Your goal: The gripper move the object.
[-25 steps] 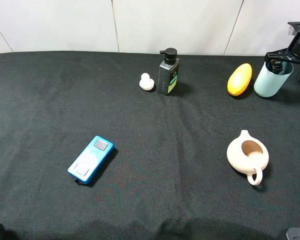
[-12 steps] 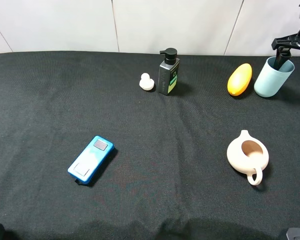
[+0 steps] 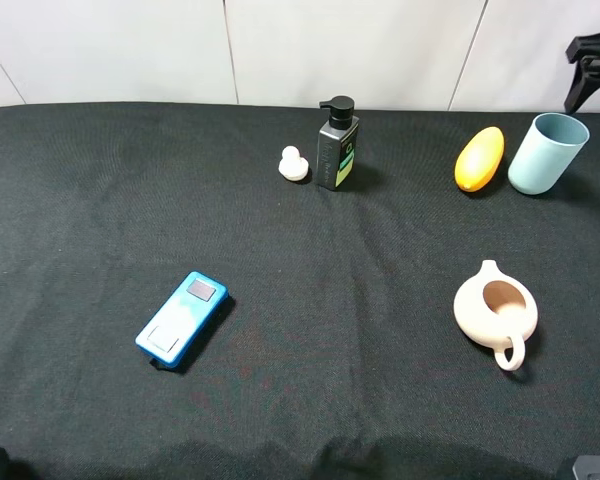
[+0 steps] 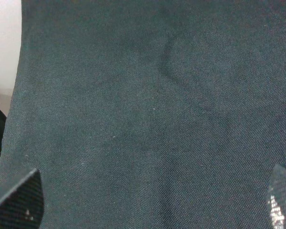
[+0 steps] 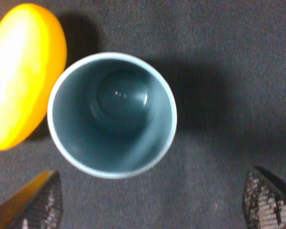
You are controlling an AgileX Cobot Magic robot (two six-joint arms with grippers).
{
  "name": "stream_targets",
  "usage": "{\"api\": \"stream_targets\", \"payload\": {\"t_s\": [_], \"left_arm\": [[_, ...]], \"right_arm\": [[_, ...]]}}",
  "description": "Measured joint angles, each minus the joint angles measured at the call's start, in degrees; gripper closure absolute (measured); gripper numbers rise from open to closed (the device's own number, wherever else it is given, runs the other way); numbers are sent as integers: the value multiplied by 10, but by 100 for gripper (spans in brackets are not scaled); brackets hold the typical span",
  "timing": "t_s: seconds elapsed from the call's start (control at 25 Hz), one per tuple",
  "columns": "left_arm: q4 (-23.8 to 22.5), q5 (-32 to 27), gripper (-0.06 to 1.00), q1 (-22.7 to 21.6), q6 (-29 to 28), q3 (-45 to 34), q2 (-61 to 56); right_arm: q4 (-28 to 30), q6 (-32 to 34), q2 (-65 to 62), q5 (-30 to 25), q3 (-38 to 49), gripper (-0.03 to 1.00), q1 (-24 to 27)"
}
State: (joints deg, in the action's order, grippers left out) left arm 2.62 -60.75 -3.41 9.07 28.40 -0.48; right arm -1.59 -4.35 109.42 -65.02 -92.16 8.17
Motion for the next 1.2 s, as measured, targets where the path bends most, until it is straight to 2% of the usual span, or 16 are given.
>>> {"api": "stream_targets", "payload": {"t_s": [0.28, 0.72, 1.2], "left_arm": [[0, 0, -5, 0, 0, 0, 0], [0, 0, -5, 0, 0, 0, 0], [0, 0, -5, 0, 0, 0, 0]], "right_arm": [[-28, 0, -57, -40, 0, 39, 0], [-58, 0, -147, -50, 3, 39, 0], [-66, 0, -280, -50, 88, 39, 0]]}}
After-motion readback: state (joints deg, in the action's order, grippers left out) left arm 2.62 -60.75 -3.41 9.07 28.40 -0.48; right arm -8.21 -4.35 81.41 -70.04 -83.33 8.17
